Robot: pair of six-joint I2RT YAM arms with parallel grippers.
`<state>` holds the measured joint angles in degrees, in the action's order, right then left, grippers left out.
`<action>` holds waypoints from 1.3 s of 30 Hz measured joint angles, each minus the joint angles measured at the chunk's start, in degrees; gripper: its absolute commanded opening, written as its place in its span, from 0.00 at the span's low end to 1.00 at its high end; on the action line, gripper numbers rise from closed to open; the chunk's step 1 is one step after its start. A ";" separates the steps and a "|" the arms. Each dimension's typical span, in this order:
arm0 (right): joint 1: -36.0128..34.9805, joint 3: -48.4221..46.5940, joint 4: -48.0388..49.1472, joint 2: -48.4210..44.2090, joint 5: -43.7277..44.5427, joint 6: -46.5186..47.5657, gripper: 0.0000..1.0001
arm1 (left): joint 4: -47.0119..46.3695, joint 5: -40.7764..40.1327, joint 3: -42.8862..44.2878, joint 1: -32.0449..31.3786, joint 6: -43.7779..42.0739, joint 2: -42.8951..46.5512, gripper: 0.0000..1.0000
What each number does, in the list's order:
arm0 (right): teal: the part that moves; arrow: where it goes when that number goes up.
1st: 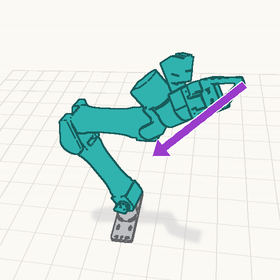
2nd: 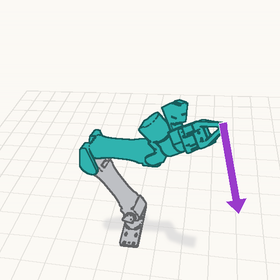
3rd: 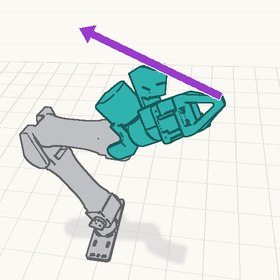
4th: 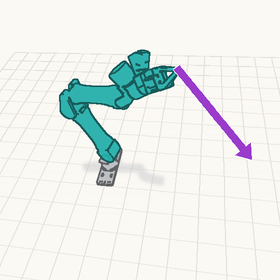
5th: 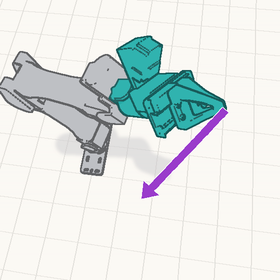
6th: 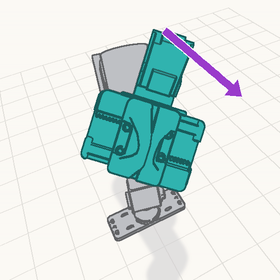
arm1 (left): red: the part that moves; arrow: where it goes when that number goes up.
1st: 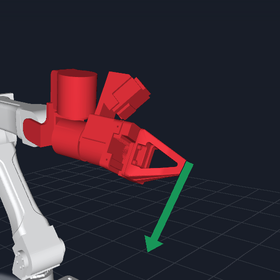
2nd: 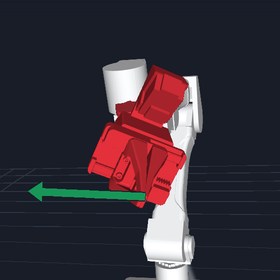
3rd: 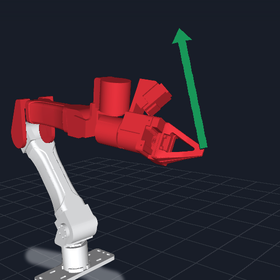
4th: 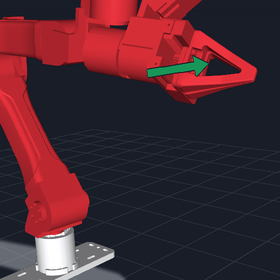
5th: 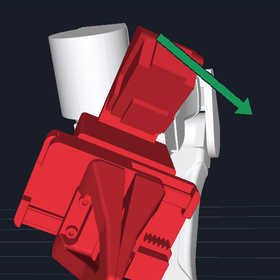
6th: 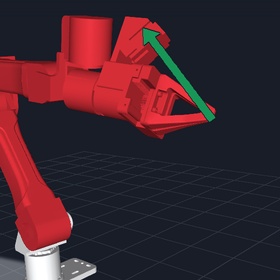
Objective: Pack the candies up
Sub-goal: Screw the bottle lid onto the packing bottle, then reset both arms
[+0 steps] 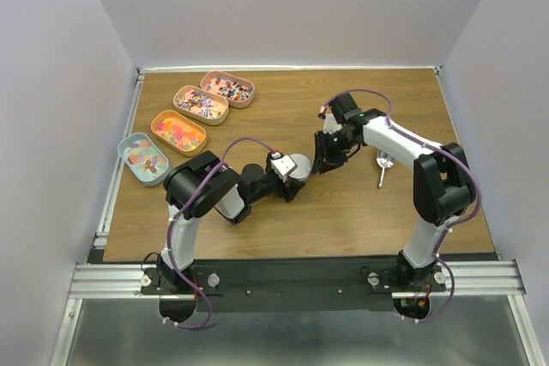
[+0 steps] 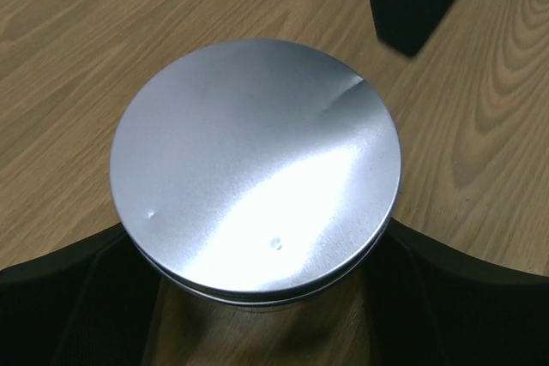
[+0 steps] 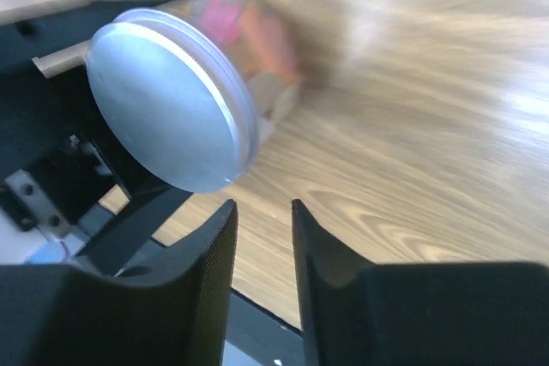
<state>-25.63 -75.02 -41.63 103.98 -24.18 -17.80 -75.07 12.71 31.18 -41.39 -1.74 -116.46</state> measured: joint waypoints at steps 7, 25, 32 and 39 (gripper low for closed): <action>5.70 -0.57 0.35 -6.36 2.58 0.42 0.67 | 1.68 -2.45 0.02 0.00 0.98 1.36 0.82; 3.69 1.49 9.42 -1.25 -4.98 2.25 0.77 | 14.43 -4.55 1.40 0.00 1.11 7.61 0.98; 1.99 0.50 11.54 1.51 -4.44 1.53 0.79 | 17.84 -4.55 0.33 0.00 1.11 10.34 0.98; 2.58 1.22 12.00 -4.70 2.14 0.66 0.81 | 22.58 -4.57 -4.28 -0.02 3.19 20.65 0.98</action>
<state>-23.05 -73.80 -29.63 99.29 -22.04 -17.15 -52.49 8.14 26.89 -41.41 1.45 -95.81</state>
